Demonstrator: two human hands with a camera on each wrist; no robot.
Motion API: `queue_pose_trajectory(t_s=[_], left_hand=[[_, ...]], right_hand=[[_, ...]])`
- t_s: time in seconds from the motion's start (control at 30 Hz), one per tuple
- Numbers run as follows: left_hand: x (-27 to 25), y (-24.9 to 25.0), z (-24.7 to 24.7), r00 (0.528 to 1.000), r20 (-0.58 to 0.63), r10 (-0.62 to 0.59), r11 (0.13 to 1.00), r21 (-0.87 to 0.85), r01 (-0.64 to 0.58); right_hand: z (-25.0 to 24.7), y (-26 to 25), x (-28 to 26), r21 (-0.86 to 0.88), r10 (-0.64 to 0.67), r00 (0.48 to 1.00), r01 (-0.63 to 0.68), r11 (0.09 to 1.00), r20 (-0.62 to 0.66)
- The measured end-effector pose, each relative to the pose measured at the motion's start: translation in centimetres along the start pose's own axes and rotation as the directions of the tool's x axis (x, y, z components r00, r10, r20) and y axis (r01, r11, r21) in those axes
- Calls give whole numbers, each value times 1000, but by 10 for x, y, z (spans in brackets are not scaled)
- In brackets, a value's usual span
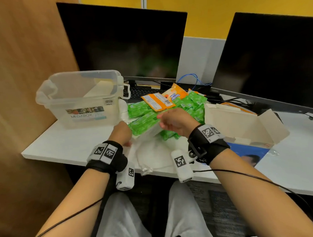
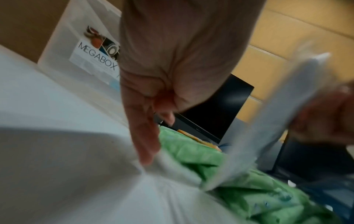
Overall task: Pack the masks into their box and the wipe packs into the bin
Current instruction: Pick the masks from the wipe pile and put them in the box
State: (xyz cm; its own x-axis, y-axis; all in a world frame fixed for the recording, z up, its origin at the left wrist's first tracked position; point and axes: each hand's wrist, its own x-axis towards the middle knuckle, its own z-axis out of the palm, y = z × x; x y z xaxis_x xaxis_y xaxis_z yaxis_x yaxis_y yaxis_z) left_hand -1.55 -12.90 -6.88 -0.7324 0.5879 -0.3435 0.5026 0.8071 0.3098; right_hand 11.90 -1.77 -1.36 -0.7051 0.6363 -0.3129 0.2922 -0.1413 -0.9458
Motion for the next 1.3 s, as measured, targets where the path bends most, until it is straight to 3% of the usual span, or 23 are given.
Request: queue_pose_trajectory(t_s=[0.07,0.13,0.2,0.3,0.37,0.4,0.5,0.6,0.7,0.8,0.87,0.97,1.07,1.3], left_hand=[[-2,-3,7,998,31,-51,999,-9,51],[-7,2,16,997,62,36,999,-1,-36],[-10,11,24,999,45,25,1000,-18,-25],[-24,31,35,999,-35,2,1000,8,-2],[-31,43,42,994,-87,64,989,142,-52],[-32,50,44,991,-56,125,970,216,-110],[-40,73,51,966,150,212,929,274,-247],[-49,94,57,931,256,260,852,393,-346],[-49,105,76,909,222,353,795,441,-416],[-58,111,79,906,173,385,779,465,-420],[-62,122,69,878,205,432,749,462,-476],[-57,136,50,857,212,469,719,471,-510],[-49,153,26,864,122,489,770,405,-493],[-64,166,-47,845,-249,474,881,143,-452]], right_hand=[[-4,-14,-9,-7,-59,998,59,998,-26],[-9,-32,-19,-38,-135,989,133,990,-61],[-17,-48,-30,-114,-241,967,231,966,-81],[-34,-64,-47,-281,-435,892,389,877,-121],[-49,-71,-60,-377,-528,833,442,814,-164],[-58,-75,-66,-406,-561,806,455,792,-192],[-94,-81,-78,-468,-609,739,446,763,-289],[-128,-80,-84,-576,-657,659,394,716,-366],[-150,-76,-92,-687,-694,584,294,665,-421],[-162,-71,-101,-744,-709,549,217,632,-442],[-169,-70,-101,-751,-676,573,151,643,-463],[-172,-76,-93,-743,-495,717,-48,667,-491],[-171,-76,-83,-749,-319,819,-189,635,-478],[-174,-66,-87,-831,-375,857,-103,546,-353]])
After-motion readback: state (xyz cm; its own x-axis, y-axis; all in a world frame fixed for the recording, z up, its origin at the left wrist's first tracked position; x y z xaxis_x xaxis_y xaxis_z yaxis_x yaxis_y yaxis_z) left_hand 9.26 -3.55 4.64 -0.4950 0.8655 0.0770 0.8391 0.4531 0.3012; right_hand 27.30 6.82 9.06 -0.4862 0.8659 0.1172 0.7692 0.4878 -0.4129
